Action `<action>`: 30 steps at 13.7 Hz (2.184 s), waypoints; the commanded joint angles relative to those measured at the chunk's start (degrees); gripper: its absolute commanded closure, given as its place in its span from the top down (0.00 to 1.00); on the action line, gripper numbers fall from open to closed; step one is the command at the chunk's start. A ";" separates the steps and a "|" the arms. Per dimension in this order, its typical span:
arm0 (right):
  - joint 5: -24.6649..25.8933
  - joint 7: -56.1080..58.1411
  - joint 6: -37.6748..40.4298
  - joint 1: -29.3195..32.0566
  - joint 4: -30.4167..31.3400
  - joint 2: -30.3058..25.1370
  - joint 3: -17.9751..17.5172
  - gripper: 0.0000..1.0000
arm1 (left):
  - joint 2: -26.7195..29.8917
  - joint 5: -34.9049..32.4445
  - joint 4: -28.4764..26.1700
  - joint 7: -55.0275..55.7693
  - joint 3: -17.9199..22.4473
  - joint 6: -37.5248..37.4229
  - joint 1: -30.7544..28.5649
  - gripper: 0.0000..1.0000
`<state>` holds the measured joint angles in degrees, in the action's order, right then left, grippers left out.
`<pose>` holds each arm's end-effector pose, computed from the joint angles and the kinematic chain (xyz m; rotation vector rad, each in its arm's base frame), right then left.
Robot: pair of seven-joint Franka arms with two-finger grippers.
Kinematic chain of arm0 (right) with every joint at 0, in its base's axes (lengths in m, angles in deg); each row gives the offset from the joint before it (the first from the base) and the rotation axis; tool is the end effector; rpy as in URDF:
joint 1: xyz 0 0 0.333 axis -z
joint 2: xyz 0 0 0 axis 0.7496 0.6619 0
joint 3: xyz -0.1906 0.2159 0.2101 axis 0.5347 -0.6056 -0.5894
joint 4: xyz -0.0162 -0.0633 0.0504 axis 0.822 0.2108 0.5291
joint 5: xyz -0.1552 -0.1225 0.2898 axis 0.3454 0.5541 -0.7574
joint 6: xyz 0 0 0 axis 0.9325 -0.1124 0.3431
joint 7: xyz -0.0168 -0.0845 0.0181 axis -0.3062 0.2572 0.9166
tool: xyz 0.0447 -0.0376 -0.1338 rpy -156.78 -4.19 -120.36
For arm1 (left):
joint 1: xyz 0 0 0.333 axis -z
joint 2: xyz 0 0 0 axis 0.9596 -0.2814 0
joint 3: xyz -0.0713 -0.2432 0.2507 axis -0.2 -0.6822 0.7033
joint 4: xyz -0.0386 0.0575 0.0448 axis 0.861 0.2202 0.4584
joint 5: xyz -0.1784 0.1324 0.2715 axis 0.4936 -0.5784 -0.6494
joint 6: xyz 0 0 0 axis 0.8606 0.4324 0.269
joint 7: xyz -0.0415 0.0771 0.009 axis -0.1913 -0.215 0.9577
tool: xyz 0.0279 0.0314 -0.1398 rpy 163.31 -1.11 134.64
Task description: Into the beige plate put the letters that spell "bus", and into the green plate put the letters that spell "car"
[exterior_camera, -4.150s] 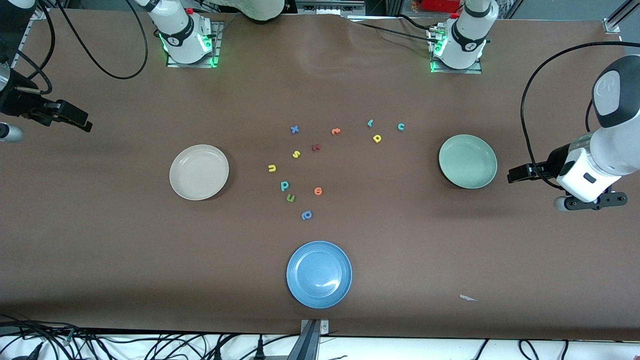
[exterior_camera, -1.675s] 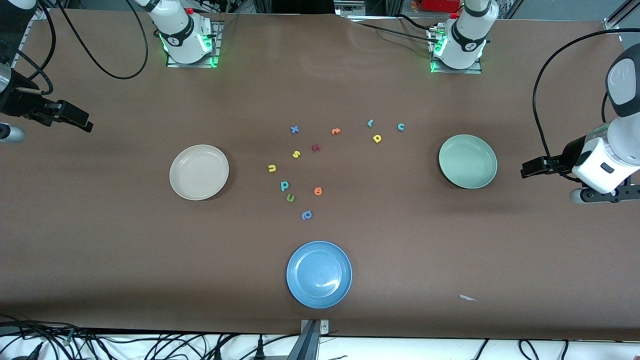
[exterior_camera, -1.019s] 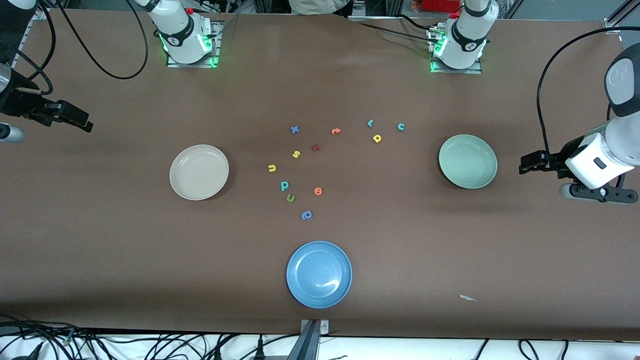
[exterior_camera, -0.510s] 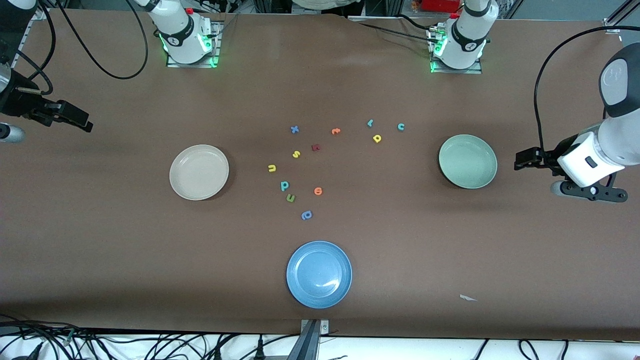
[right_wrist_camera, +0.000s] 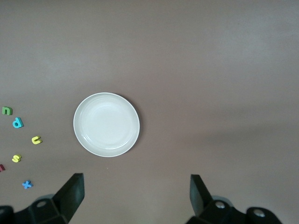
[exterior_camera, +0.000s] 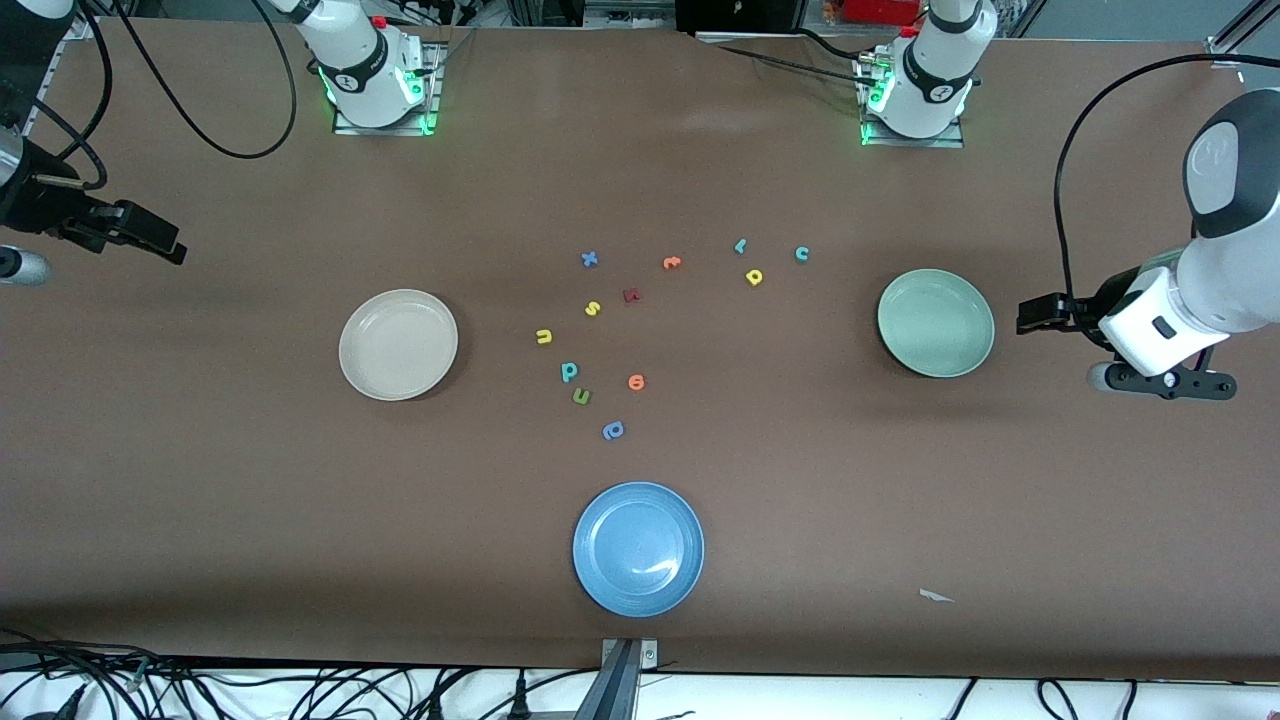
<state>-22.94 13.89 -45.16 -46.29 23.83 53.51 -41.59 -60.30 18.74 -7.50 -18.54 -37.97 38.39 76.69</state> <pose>0.5103 -0.0129 0.5856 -3.1259 0.2222 0.0610 0.5806 -0.0169 0.4982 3.0939 -0.0574 -0.3013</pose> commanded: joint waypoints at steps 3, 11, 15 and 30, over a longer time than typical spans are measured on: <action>0.07 -0.54 0.27 -0.51 0.57 -0.76 -0.11 1.00 | -0.12 0.95 0.96 3.42 0.80 -0.68 0.04 1.00; -0.02 -0.63 0.19 -0.86 0.22 -0.76 -0.38 1.00 | 0.05 0.78 3.25 3.51 0.89 -0.59 -0.48 1.00; 0.24 -1.14 1.32 -1.21 0.13 -1.03 -3.71 1.00 | 0.49 0.86 3.25 3.68 0.72 -0.86 -0.49 1.00; 1.04 -30.15 -26.41 -18.51 2.75 28.85 -13.56 1.00 | -0.91 1.57 2.55 1.75 0.72 -0.86 -0.22 1.00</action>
<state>-22.89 -13.85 -66.76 -63.13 24.97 80.88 -55.23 -60.95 18.74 -5.18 -15.63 -37.33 38.15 76.27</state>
